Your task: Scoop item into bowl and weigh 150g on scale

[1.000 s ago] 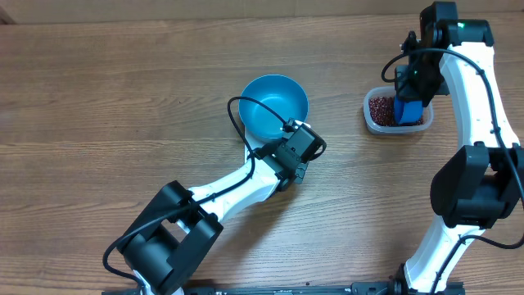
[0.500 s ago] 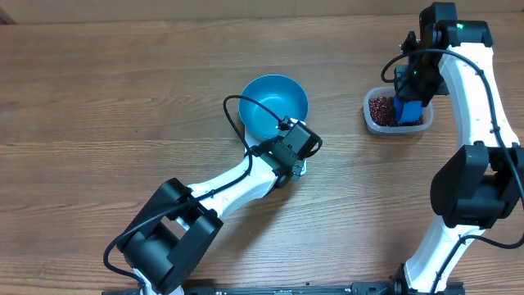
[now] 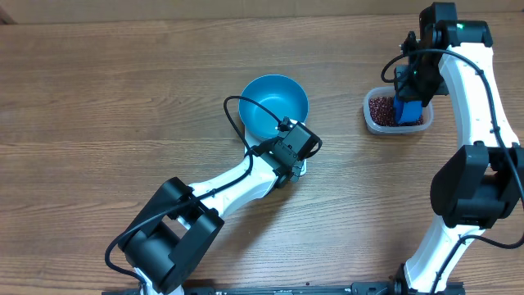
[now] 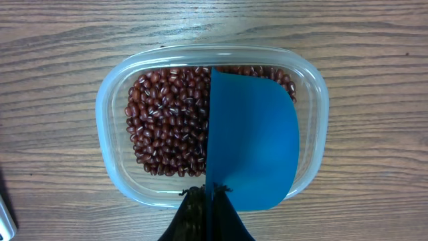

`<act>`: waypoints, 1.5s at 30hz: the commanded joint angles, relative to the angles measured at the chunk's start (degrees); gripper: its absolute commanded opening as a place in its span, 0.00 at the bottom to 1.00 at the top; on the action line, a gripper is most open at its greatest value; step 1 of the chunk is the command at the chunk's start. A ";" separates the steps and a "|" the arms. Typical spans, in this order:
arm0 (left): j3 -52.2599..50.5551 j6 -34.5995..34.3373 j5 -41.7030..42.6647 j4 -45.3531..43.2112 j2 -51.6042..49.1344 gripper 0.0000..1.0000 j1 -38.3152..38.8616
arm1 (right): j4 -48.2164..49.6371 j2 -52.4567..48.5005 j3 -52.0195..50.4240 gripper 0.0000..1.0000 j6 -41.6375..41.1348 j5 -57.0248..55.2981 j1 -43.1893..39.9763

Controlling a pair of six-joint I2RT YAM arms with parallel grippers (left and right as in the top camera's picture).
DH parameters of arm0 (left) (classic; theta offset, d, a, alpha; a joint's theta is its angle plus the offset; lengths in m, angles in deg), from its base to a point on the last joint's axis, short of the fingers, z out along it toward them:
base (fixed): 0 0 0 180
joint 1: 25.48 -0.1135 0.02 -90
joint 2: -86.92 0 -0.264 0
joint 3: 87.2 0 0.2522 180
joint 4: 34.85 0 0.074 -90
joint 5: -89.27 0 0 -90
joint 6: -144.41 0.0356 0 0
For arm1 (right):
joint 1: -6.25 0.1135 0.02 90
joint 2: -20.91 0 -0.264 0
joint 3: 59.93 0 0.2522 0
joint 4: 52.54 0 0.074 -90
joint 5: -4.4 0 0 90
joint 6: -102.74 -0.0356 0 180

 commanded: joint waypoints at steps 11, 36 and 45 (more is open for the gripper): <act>0.24 -0.31 0.57 0.39 -3.34 0.04 -0.28 | 0.07 -0.57 -0.44 0.04 -0.37 0.13 -0.17; 1.40 0.07 0.70 3.06 13.11 0.04 -0.13 | 0.09 -0.57 -0.44 0.04 -0.35 0.11 -0.17; 1.40 0.07 1.09 5.16 19.23 0.04 -0.39 | 0.07 -0.57 -0.44 0.04 -0.35 0.11 -0.17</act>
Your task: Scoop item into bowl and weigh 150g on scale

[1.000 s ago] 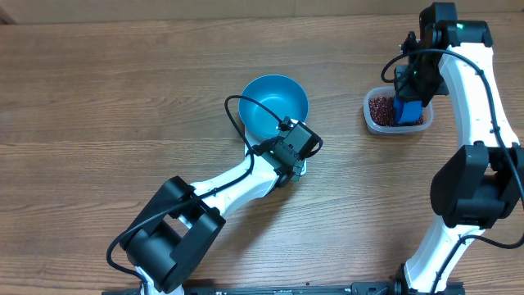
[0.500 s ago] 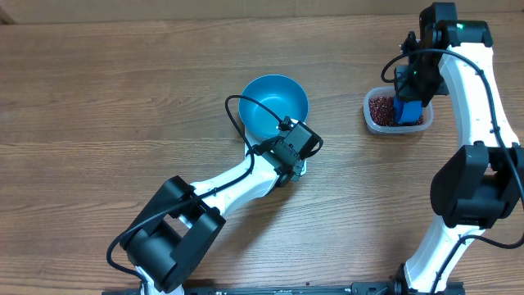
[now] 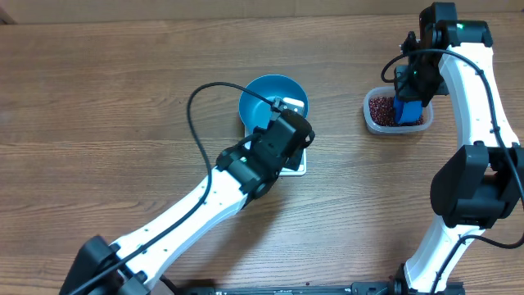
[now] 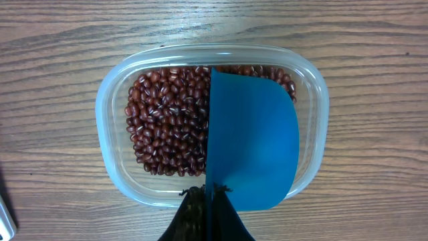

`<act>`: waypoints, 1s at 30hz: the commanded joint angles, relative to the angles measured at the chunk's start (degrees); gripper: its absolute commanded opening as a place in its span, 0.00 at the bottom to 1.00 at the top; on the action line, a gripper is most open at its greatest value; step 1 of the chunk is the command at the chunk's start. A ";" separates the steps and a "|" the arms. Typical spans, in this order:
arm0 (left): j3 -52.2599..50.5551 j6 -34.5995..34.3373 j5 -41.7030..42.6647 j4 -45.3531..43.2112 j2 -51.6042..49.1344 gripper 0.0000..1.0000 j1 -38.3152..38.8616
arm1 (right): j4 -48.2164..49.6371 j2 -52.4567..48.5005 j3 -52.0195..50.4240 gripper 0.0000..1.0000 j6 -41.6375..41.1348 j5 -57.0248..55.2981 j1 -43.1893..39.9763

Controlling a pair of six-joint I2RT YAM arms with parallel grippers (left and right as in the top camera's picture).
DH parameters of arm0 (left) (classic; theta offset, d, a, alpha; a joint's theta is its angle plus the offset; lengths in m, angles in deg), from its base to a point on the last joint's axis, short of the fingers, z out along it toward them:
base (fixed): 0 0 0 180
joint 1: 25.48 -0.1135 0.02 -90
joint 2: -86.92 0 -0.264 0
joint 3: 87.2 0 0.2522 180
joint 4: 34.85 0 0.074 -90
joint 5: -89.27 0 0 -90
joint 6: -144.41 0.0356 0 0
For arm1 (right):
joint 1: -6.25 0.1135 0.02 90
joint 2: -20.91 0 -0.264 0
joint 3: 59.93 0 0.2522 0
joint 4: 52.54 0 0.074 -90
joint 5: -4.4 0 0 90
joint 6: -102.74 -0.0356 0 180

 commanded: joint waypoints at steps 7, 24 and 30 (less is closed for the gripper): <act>0.59 0.09 0.83 4.37 0.15 0.04 -0.63 | 0.15 -0.57 -0.44 0.04 -0.35 0.11 -0.17; 21.79 0.02 0.00 2.45 5.64 0.04 -11.23 | 0.37 -0.57 -0.44 0.04 -0.35 0.11 -0.17; 21.77 -0.15 9.57 11.15 3.87 0.04 -11.02 | 0.59 -0.57 -0.44 0.04 -0.35 0.11 -0.17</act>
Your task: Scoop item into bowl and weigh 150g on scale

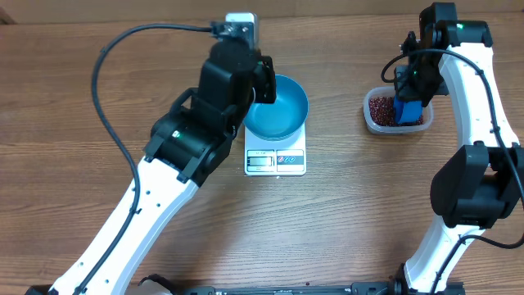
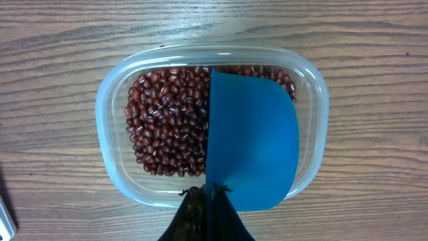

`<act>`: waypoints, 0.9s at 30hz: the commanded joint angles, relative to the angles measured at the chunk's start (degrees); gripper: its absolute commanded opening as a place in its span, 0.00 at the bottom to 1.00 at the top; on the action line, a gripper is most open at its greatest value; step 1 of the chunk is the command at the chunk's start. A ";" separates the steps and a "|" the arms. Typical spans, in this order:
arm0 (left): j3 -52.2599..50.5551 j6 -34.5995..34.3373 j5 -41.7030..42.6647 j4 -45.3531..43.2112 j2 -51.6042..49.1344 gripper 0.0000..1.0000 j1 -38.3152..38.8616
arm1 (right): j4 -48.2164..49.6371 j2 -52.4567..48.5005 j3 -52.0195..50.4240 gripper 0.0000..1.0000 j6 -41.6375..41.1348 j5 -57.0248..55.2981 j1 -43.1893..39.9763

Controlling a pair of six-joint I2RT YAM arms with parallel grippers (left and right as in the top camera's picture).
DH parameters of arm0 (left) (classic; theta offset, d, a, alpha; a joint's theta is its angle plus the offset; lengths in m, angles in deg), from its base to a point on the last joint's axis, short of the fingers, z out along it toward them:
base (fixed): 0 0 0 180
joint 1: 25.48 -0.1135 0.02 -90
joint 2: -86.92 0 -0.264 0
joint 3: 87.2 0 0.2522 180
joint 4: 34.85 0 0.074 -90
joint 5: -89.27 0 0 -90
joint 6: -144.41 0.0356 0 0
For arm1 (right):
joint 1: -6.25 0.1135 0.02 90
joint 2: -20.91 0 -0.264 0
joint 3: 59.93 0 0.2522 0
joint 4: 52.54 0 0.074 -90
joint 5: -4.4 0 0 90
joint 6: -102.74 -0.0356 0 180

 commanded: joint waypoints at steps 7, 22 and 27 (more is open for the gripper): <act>-0.24 -0.17 17.53 19.91 -8.55 0.04 1.57 | 0.76 -0.57 -0.39 0.04 -0.37 0.15 -0.17; -0.28 -3.10 -1.11 26.62 -21.38 0.04 17.94 | 0.48 -0.57 -0.39 0.04 -0.37 0.96 -0.17; -0.57 -6.43 -4.11 22.49 -25.55 0.04 17.25 | 0.50 -0.57 -0.39 0.04 -0.35 1.62 -0.17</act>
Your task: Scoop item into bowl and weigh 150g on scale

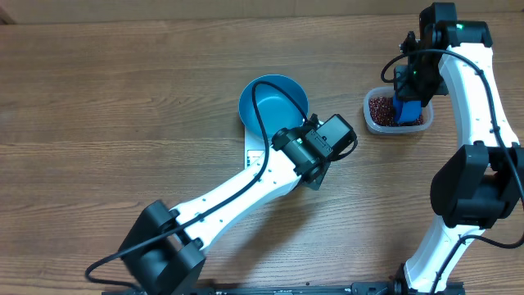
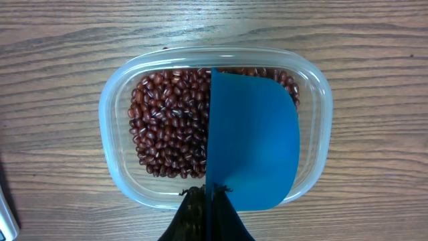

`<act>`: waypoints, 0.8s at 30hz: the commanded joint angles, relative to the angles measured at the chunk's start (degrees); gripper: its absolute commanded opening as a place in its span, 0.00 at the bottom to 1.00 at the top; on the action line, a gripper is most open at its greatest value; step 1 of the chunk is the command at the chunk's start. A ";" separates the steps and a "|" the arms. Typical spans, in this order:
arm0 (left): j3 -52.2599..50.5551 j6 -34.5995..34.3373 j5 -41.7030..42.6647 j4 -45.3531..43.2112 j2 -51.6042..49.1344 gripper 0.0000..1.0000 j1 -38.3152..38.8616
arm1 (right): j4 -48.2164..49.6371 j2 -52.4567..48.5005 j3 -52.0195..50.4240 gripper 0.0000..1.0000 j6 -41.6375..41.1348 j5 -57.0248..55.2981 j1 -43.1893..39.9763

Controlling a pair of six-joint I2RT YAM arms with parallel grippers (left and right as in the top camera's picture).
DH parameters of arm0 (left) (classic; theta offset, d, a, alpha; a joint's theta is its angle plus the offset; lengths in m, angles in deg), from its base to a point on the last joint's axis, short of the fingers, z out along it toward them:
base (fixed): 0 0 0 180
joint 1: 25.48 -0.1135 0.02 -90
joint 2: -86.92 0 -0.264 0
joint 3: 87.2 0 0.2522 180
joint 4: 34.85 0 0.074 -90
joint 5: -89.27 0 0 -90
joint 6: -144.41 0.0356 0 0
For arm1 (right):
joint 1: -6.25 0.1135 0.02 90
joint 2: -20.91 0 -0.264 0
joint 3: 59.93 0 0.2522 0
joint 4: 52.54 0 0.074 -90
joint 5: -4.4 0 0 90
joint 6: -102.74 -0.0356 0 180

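A blue bowl [image 1: 273, 105] stands on a white scale [image 1: 250, 154], most of which is covered by my left arm. My left gripper [image 1: 320, 161] sits low over the scale's right front, beside the bowl; its jaws are hidden under its own body. At the far right, a clear container [image 2: 107, 127] holds red beans [image 2: 167, 127]. My right gripper [image 2: 207, 194] is shut on the edge of a blue scoop [image 2: 254, 140], which hangs over the right half of the container. In the overhead view, the scoop [image 1: 407, 111] shows inside the container [image 1: 378, 121].
The wooden table [image 1: 106, 106] stretches bare to the left of the bowl. My left arm [image 1: 229, 192] lies diagonally from the front left to the scale. The right arm [image 1: 475, 123] rises along the right edge.
My left arm was raised high behind the bowl's left side, with the whole scale showing. It is now low over the scale's right front. The right gripper and scoop have barely shifted.
At first my left gripper lay low on the scale in front of the bowl. Then it was raised over the bowl's front, then high behind the bowl. Now it is low at the scale again. The right gripper held the scoop over the beans throughout.
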 commanded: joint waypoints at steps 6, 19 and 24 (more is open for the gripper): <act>-0.33 -3.39 -6.38 -5.51 -8.57 0.04 -3.48 | 0.35 -0.57 -0.22 0.04 -0.33 0.90 -0.17; -2.95 3.34 -4.90 -12.17 -8.85 0.04 -6.05 | 0.66 -0.57 -0.22 0.04 -0.13 0.87 -0.17; -6.95 5.68 0.85 -17.46 -8.85 0.04 -8.59 | 0.76 -0.57 -0.24 0.04 -0.13 0.87 -0.17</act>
